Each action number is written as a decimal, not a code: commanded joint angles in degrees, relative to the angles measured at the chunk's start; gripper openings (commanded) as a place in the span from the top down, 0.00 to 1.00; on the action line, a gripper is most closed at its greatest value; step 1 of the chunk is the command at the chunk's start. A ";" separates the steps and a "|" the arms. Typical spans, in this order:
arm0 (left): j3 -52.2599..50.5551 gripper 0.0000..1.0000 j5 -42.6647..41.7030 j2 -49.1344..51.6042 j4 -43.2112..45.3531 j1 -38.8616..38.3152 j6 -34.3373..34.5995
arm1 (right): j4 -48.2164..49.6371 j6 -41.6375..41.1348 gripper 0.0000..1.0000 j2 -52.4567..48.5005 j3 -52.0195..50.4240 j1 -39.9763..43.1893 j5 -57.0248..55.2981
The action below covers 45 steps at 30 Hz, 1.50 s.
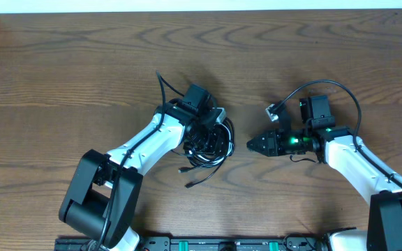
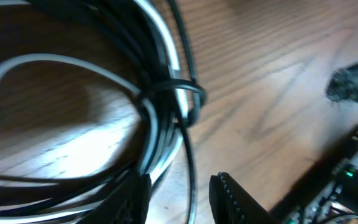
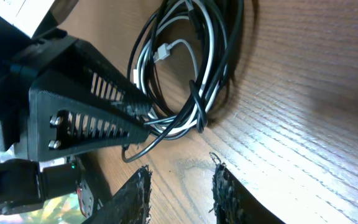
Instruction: Untangle cables
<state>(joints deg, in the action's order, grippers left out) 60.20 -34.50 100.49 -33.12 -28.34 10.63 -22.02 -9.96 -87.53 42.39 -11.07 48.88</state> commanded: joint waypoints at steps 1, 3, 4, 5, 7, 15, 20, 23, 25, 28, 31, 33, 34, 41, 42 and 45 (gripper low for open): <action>-1.20 0.63 3.91 -1.03 -0.26 -0.13 -0.55 | -0.09 0.50 0.69 -0.17 -0.52 -1.70 -2.12; -1.31 0.62 3.93 -0.81 -0.26 -0.13 -0.55 | -0.04 0.11 0.68 -0.20 -0.52 -2.58 -3.23; -1.40 0.61 3.96 -0.61 -0.24 -0.13 -0.57 | -0.04 -0.42 0.69 -0.20 -0.52 -3.04 -3.98; -1.46 0.60 4.07 -0.50 -0.22 -0.13 -0.61 | -0.04 -0.81 0.68 -0.20 -0.52 -3.37 -4.63; -1.84 0.59 4.74 -0.15 -0.20 -0.15 -1.40 | -0.04 -1.73 0.68 -0.20 -0.52 -4.04 -6.21; -4.52 0.56 5.62 1.36 0.57 -1.18 -2.71 | 0.52 -3.52 0.67 -0.20 -0.52 -5.92 -10.05; -6.32 0.64 5.64 2.67 2.82 -1.75 -2.69 | 1.42 -3.93 0.63 -0.20 -0.52 -6.40 -11.76; -6.86 0.80 5.64 2.97 4.31 -1.75 -2.69 | 1.95 -4.83 0.59 -0.20 -0.52 -6.69 -11.93; -6.86 0.88 5.64 3.04 4.81 -1.75 -2.69 | 2.16 -4.83 0.57 -0.24 -0.52 -7.08 -11.98; -6.86 0.92 5.62 3.04 5.01 -1.75 -2.69 | 2.14 -4.81 0.58 -0.26 -0.52 -7.82 -13.07; -6.88 0.92 5.60 3.04 5.01 -1.75 -2.69 | 2.84 -4.81 0.57 -0.26 -0.52 -8.61 -13.40; -6.91 0.92 5.40 3.04 4.96 -1.75 -2.69 | 3.50 -4.85 0.55 -0.26 -0.52 -9.29 -13.44; -6.95 0.92 5.35 3.04 4.98 -1.75 -2.69 | 3.85 -5.01 0.54 -0.28 -0.52 -9.53 -13.42; -7.23 0.92 5.35 3.04 5.01 -1.75 -2.69 | 8.15 -8.07 0.54 -2.38 -0.52 -10.21 -14.25; -7.23 0.92 5.35 3.04 4.98 -1.75 -2.69 | 9.03 -8.11 0.55 -3.06 -0.52 -10.27 -14.19; -7.23 0.92 5.35 3.04 4.98 -1.75 -2.69 | 11.52 -8.26 0.55 -5.70 -0.52 -10.78 -13.31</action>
<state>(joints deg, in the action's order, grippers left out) 54.02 -30.06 101.91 -28.01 -30.13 8.51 -11.25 -17.32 -91.09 42.35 -20.99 34.96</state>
